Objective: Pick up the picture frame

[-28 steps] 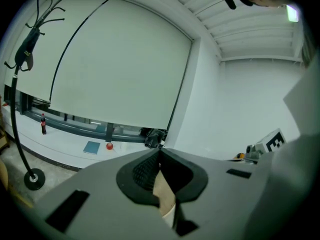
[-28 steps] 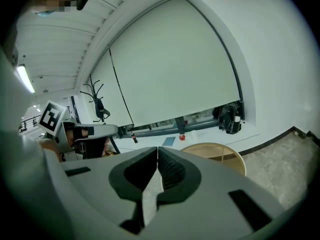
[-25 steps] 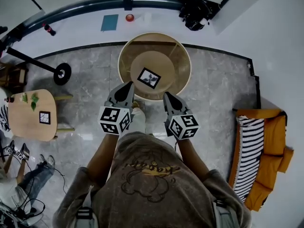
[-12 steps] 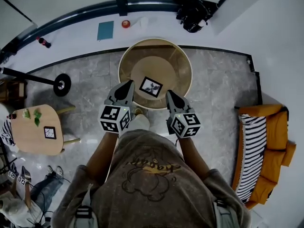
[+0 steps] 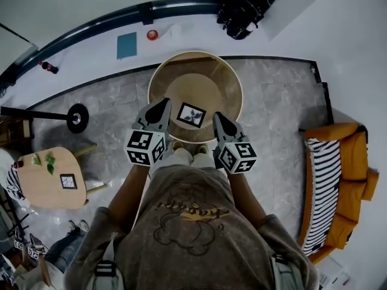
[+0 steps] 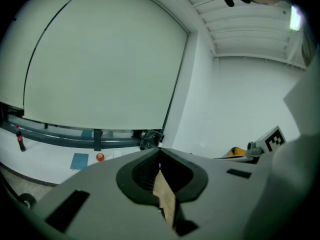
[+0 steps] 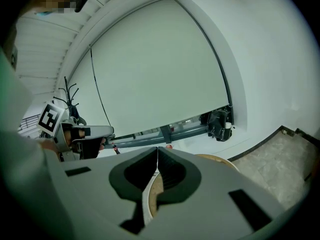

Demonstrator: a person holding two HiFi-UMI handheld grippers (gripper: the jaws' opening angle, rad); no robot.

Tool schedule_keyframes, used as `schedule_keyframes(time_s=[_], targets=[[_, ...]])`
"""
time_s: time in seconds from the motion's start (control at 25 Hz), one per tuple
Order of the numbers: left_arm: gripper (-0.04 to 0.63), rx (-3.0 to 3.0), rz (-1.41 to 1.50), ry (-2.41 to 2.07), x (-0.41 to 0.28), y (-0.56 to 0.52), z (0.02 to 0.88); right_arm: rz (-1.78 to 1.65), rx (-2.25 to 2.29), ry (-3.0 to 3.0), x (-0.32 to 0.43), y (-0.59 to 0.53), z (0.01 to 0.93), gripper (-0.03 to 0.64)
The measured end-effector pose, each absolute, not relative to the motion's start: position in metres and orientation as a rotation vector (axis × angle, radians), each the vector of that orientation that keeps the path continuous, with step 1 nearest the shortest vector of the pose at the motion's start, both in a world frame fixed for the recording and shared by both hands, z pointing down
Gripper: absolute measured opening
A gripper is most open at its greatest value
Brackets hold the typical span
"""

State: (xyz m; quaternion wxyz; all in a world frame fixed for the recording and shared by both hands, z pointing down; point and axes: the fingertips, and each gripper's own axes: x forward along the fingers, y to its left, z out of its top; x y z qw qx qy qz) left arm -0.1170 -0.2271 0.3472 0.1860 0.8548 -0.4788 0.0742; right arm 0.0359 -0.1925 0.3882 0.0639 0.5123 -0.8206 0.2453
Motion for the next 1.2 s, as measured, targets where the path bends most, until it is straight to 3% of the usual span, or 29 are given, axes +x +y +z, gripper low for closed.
schedule_keyframes(time_s=[1.2], targets=[[0.017, 2.276, 0.250, -1.421, -0.092, -0.271, 0.397, 0.805, 1.369, -2.476, 0.058, -0.253, 0.437, 0.020]])
